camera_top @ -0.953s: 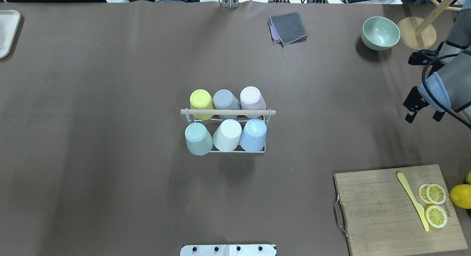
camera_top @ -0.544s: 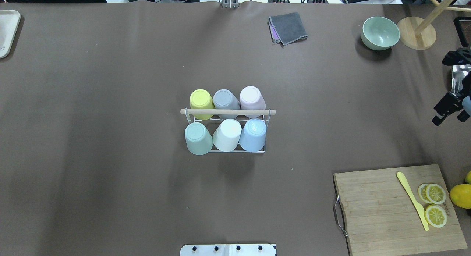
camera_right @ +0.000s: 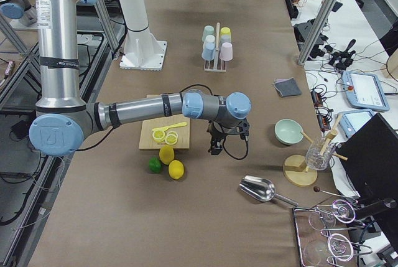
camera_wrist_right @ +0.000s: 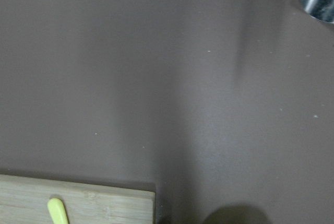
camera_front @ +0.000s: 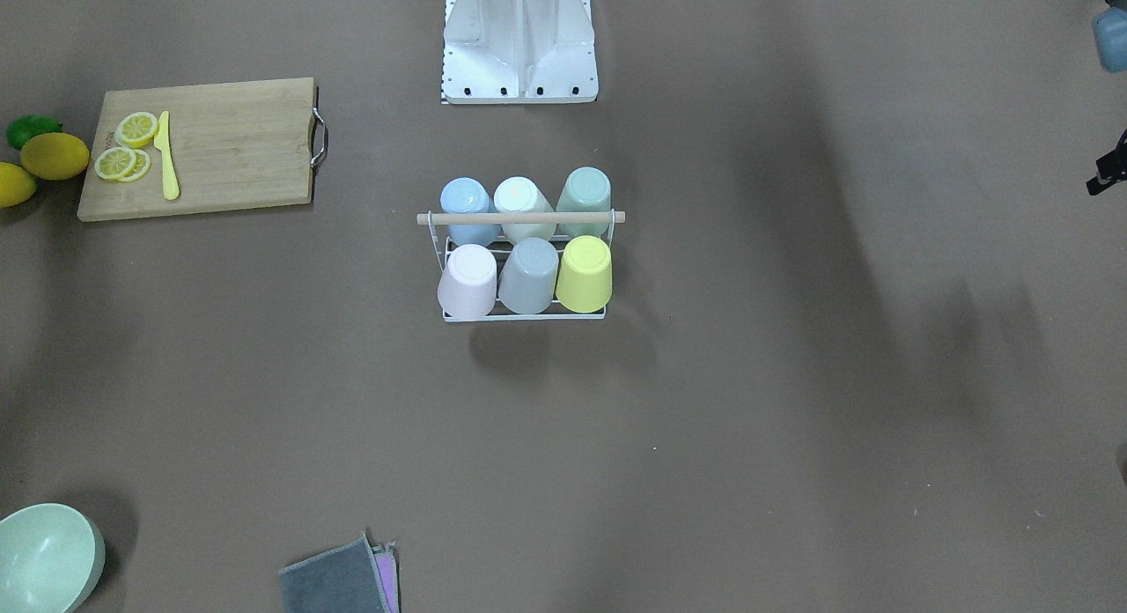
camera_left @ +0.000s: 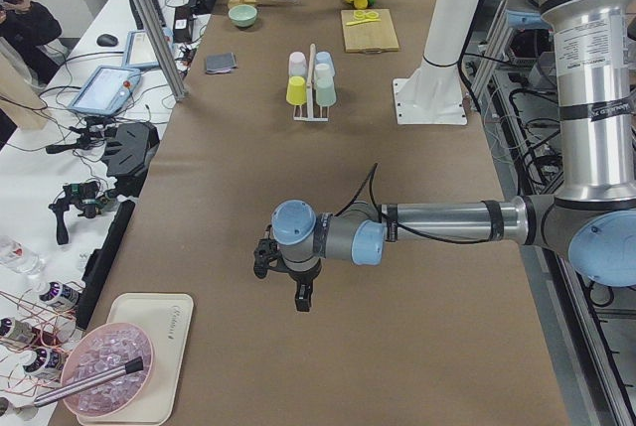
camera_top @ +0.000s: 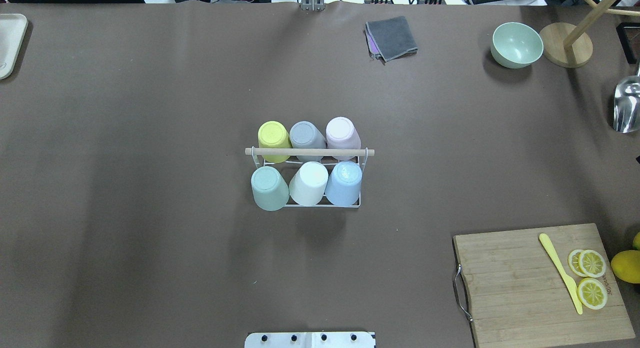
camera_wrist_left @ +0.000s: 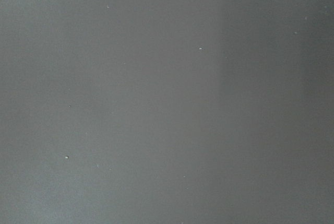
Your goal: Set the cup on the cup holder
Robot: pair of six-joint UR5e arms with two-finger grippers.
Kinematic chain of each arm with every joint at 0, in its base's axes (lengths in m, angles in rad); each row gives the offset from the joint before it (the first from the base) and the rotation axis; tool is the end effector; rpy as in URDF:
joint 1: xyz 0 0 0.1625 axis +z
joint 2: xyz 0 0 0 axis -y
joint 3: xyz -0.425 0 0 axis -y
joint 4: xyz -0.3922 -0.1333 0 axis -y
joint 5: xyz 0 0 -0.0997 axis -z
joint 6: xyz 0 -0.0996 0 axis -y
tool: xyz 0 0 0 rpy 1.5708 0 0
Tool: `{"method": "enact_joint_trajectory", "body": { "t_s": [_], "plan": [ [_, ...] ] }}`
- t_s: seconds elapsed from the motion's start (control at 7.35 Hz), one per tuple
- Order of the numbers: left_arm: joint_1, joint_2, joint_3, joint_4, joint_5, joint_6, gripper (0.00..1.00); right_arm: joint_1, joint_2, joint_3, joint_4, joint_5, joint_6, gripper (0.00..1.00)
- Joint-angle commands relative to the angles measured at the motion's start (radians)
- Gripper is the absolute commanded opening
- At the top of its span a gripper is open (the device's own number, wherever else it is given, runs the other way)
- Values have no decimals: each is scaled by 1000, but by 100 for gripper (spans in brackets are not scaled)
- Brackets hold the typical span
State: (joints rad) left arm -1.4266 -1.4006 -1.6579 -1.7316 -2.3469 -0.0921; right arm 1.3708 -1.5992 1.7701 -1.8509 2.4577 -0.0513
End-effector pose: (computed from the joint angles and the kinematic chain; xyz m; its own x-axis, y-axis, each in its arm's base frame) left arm -0.0020 -0.4285 0.6770 0.7086 0.0650 -0.7026 -0.0784 0.9968 0.0131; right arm -0.0377 -0.4685 0.5940 0.6250 -0.0926 0.7751 0.2298 0.9708 -0.0693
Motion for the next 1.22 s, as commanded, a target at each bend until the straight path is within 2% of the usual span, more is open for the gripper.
{"method": "enact_joint_trajectory", "body": {
  "t_s": [0.0,0.27,0.54,1.09],
  "plan": [
    [0,-1,6,0,1,2,97,31,-39,75,15,-115,130,86],
    [0,0,10,-6,0,0,97,40,-70,83,38,-131,154,87],
    [0,0,9,-6,0,0,97,42,-110,69,177,-150,154,87],
    [-2,0,10,-6,0,2,97,83,-101,32,180,-172,217,84]
  ]
}}
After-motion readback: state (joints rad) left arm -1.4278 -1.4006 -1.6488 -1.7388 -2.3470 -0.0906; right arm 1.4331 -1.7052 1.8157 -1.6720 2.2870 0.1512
